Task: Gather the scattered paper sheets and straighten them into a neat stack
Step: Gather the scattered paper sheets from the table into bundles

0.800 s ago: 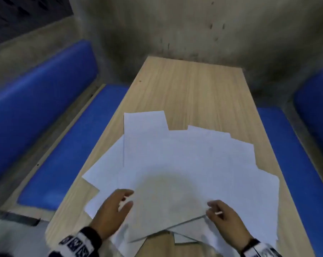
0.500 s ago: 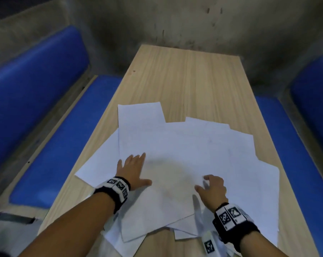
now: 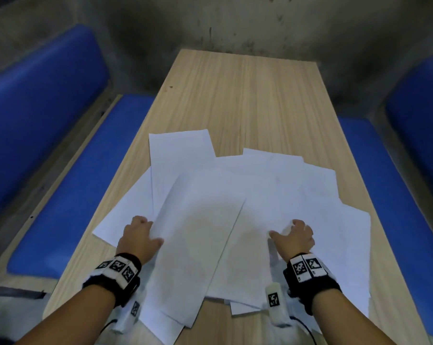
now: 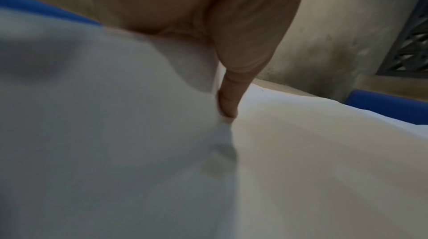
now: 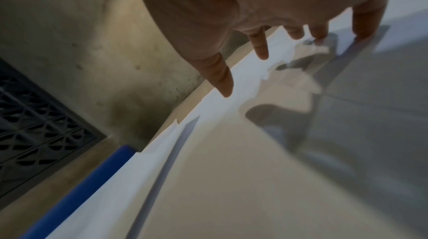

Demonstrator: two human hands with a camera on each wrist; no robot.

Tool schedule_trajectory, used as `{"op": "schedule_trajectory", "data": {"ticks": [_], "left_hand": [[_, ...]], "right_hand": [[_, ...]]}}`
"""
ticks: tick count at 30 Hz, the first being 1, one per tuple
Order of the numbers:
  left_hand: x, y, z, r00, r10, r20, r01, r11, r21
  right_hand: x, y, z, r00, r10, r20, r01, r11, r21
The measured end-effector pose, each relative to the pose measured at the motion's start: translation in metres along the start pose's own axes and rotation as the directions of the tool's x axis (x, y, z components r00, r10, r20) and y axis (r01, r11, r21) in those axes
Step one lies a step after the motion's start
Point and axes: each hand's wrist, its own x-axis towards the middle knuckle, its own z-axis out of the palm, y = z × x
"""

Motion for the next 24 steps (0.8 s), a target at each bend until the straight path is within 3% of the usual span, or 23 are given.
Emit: {"op": "schedule_trajectory", "data": {"ticks": [5,9,11,14,16,21,24], "left_hand": [[-0.003,0.008,-0.001,0.999,-0.002,-0.054,-0.016,0.946,-0.324],[-0.002,0.013,-0.003,0.999,0.018,-0.036,-0.035,0.856,-0.516],[-0.003,0.017,-0.001,0.997,0.061,0.048,-0.019,0.795,-0.607],[-0.009,0.028,0.006,0.975,0.101,0.2,0.078,0.684,-0.725],[-0.011,0.035,0.012,0.958,0.1,0.267,0.136,0.662,-0.737],[-0.011,0.048,0.014,0.953,0.112,0.282,0.097,0.769,-0.631],[-0.01,0.052,0.011,0.974,0.096,0.207,0.043,0.814,-0.58]], "right_hand": [[0.002,-0.003,0.004,0.996,-0.054,0.065,0.053,0.998,0.03],[0.005,-0.004,-0.007,1.0,0.009,-0.009,-0.009,0.997,-0.075],[0.005,-0.001,-0.007,0.999,-0.025,0.039,0.029,0.994,-0.104],[0.002,0.003,0.001,0.986,-0.101,0.13,0.094,0.994,0.057],[-0.002,0.002,0.004,0.981,-0.117,0.154,0.1,0.989,0.11],[-0.01,0.001,0.012,0.917,-0.248,0.312,0.221,0.968,0.121],[-0.013,0.003,0.013,0.883,-0.301,0.36,0.245,0.95,0.193]]}}
